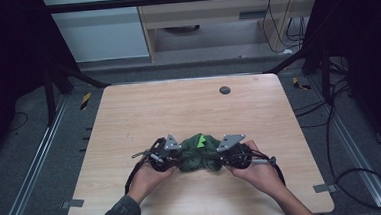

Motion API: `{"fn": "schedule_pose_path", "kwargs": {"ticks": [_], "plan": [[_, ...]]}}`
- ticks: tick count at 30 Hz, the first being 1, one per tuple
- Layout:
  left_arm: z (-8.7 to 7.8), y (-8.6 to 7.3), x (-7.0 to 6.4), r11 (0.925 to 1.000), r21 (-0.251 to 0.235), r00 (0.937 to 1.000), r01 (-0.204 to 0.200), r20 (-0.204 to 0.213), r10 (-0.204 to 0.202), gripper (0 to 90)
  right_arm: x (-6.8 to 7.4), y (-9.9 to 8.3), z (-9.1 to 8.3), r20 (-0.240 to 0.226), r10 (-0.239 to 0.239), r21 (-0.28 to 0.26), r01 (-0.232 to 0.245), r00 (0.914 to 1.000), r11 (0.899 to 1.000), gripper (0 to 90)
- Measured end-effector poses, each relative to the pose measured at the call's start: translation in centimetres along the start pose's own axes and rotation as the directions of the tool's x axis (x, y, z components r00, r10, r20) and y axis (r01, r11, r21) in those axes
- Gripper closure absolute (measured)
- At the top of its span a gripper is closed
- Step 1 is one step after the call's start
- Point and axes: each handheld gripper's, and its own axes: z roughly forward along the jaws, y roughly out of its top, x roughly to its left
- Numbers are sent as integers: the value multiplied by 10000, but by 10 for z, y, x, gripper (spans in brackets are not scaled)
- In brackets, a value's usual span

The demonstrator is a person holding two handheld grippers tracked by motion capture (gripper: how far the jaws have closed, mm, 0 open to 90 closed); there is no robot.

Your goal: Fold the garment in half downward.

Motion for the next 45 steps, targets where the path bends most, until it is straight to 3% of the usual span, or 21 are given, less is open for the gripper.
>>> {"fn": "schedule_pose_path", "kwargs": {"ticks": [10, 21, 45], "plan": [[-8, -5, -1, 10000, -47, 10000, 35, 54, -35, 699, 3, -15, 1, -137, 73, 82, -72, 9999, 9999, 793], [-17, -11, -3, 9999, -130, 9999, 89, 146, -87, 689, 3, -19, 0, -139, 99, 96, -97, 9999, 9999, 789], [-16, -16, -7, 10000, -40, 9996, 25, 264, -24, 695, 9, -19, -9, -145, -56, 1, 56, 9999, 10000, 736]]}}
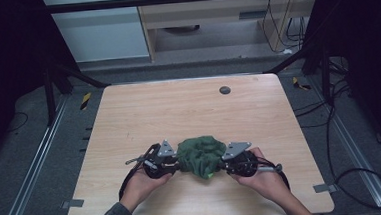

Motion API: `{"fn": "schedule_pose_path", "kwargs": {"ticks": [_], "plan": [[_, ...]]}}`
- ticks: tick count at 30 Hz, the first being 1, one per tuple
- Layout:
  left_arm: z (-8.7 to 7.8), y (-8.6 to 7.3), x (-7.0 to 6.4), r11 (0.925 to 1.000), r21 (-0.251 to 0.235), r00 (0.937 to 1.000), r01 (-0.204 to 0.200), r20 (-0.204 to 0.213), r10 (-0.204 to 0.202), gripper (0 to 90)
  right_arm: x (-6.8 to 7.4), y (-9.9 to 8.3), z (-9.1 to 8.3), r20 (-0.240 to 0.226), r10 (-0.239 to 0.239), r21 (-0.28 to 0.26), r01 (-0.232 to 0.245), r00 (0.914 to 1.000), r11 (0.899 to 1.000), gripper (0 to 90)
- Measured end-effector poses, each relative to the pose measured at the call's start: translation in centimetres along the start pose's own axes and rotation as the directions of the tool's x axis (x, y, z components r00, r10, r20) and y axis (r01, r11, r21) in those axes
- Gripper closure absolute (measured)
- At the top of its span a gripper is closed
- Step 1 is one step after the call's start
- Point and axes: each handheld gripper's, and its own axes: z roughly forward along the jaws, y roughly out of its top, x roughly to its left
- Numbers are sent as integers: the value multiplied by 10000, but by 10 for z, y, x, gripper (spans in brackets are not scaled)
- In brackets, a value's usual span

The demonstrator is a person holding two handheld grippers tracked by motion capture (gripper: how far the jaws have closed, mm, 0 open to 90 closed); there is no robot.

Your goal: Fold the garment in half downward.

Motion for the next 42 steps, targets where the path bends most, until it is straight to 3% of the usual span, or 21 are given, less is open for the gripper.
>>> {"fn": "schedule_pose_path", "kwargs": {"ticks": [26, 42], "plan": [[-4, -3, -9, 9999, -132, 9999, -24, 126, 26, 648, 2, -3, -7, 83, 157, 94, -158, 9998, 9998, 550], [-11, -3, -18, 9994, -249, 9998, -220, -21, 220, 548, 3, -7, -12, 359, 326, 141, -331, 9988, 9994, 407]]}}
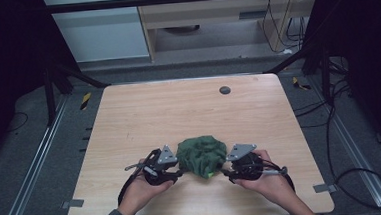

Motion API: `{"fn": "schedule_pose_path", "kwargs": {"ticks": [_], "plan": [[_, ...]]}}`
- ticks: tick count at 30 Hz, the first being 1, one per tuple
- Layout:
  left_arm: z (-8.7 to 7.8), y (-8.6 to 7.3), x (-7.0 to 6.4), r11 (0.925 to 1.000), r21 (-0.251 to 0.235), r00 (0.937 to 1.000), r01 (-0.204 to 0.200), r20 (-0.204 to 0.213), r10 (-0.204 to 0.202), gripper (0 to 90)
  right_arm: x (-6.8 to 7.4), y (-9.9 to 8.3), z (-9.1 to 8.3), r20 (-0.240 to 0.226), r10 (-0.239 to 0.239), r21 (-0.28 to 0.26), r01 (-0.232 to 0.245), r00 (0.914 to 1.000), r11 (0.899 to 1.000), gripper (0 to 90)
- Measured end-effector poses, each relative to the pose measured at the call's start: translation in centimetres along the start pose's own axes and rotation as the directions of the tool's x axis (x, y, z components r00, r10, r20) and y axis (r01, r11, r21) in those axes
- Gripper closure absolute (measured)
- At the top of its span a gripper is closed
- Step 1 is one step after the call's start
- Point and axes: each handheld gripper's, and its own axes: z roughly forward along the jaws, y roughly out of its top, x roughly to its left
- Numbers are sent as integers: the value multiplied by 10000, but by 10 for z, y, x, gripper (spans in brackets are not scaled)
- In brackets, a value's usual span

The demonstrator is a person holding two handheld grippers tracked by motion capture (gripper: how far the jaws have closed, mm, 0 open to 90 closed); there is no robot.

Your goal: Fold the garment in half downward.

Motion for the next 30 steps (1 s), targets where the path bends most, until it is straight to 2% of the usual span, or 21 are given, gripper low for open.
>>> {"fn": "schedule_pose_path", "kwargs": {"ticks": [11, 18, 30], "plan": [[-5, -1, -3, 9998, -82, 9996, 159, -212, -161, 423, 0, -5, -7, 128, 22, 29, -22, 9999, 10000, 332], [-8, -3, -2, 9990, -69, 9986, 438, -300, -440, 300, -3, -10, -10, 211, 156, 121, -158, 9997, 9998, 269], [-15, -11, 8, 9956, -101, 9946, 929, -446, -932, 232, -16, -20, -17, 486, 505, 295, -520, 9975, 9982, 184]]}}
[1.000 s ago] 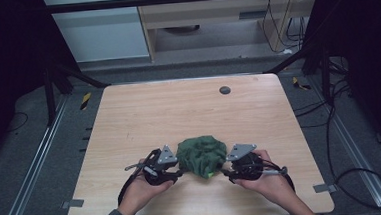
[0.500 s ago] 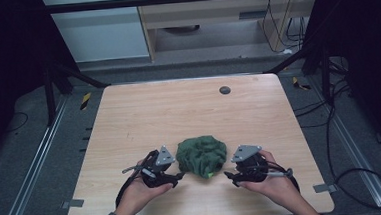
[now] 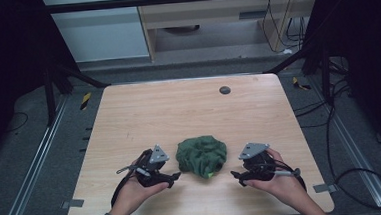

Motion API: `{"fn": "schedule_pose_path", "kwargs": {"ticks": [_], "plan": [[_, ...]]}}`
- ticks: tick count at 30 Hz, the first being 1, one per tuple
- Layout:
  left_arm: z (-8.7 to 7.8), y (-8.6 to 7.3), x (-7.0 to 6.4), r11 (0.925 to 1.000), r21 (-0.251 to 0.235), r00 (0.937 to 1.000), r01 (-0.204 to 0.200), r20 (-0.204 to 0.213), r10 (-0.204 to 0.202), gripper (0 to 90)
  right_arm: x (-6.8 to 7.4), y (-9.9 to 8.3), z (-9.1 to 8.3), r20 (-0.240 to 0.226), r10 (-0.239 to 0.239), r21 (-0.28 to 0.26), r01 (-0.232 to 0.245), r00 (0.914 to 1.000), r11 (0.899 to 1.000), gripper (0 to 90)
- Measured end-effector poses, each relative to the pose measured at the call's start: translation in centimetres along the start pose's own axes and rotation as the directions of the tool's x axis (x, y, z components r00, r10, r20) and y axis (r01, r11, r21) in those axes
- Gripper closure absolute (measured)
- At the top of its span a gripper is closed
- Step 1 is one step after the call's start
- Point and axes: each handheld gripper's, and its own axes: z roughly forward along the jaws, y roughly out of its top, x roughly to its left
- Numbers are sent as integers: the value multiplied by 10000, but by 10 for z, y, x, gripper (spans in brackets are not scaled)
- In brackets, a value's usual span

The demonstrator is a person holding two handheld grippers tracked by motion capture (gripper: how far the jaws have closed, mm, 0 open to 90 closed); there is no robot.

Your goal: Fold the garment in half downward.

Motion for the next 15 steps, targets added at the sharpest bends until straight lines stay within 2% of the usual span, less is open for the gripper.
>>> {"fn": "schedule_pose_path", "kwargs": {"ticks": [7, 9, 10, 11, 13, 15], "plan": [[-9, -5, 12, 9995, -67, 9994, 302, -173, -303, 196, -19, -10, -6, 388, 669, 65, -672, 9970, 9977, 141], [-15, -8, 22, 9984, -88, 9978, 562, -345, -564, 180, -28, -15, -9, 462, 1026, -26, -1025, 9937, 9947, 127], [-15, -8, 22, 9984, -88, 9978, 562, -345, -564, 169, -28, -15, -9, 462, 1026, -26, -1025, 9937, 9947, 127], [-18, -9, 29, 9974, -67, 9963, 711, -477, -713, 165, -33, -17, -11, 500, 1239, -28, -1239, 9910, 9923, 113], [-20, -10, 32, 9969, -44, 9954, 786, -548, -787, 157, -35, -18, -12, 505, 1275, -28, -1275, 9906, 9918, 112], [-25, -13, 41, 9952, -52, 9935, 980, -583, -981, 142, -41, -20, -13, 490, 1523, -40, -1523, 9871, 9883, 96]]}}
